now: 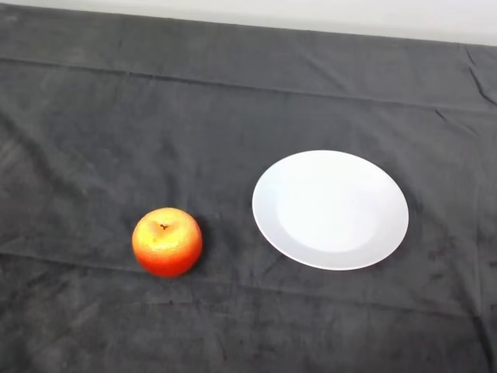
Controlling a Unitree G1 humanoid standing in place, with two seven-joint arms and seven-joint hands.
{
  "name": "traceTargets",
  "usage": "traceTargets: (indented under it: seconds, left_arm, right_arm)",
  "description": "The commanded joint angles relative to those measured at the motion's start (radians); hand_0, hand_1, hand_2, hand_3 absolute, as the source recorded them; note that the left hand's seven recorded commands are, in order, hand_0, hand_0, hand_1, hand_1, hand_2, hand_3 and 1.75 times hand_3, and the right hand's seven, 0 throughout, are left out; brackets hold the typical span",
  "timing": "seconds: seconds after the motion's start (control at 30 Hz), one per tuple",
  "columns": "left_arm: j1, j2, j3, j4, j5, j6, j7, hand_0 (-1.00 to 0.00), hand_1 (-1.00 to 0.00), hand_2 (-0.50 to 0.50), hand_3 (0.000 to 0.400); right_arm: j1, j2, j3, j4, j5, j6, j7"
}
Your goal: Move the apple to the plate
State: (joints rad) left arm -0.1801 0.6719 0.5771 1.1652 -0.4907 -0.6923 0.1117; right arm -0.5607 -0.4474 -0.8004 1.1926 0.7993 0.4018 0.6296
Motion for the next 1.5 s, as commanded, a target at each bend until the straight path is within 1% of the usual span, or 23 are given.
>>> traceTargets:
  seconds: [0.03,0.23,0.53,0.9,1.1,1.27,1.4,1.5]
  left_arm:
    - [-0.035,-0.003,0.033,0.037,0.017,0.003,-0.012,0.00,0.00,0.00,0.000]
    - [-0.050,-0.009,0.029,0.036,0.031,-0.010,-0.015,0.00,0.00,0.00,0.000]
    - [-0.072,-0.031,0.010,0.029,0.064,-0.058,-0.028,0.00,0.00,0.00,0.000]
    - [-0.090,-0.084,-0.047,-0.013,0.135,-0.130,-0.035,0.00,0.00,0.00,0.000]
    - [-0.072,-0.121,-0.090,-0.086,0.183,-0.156,-0.024,0.00,0.00,0.00,0.000]
    - [-0.048,-0.157,-0.131,-0.176,0.229,-0.168,-0.003,0.00,0.00,0.00,0.000]
    - [-0.031,-0.189,-0.168,-0.256,0.272,-0.163,0.022,0.00,0.00,0.00,0.000]
    - [-0.020,-0.208,-0.196,-0.322,0.301,-0.143,0.039,0.00,0.00,0.00,0.000]
  right_arm:
    - [-0.009,-0.029,-0.0161,0.019,-0.0059,0.003,0.0044]
    - [-0.009,-0.029,-0.0161,0.019,-0.0060,0.003,0.0043]
    - [-0.009,-0.029,-0.0162,0.019,-0.0060,0.003,0.0043]
    - [-0.009,-0.029,-0.0162,0.019,-0.0061,0.003,0.0042]
    - [-0.009,-0.028,-0.0161,0.018,-0.0062,0.003,0.0038]
    - [-0.008,-0.028,-0.0160,0.016,-0.0063,0.003,0.0032]
    - [-0.008,-0.027,-0.0158,0.015,-0.0064,0.002,0.0026]
    - [-0.007,-0.026,-0.0155,0.014,-0.0064,0.002,0.0019]
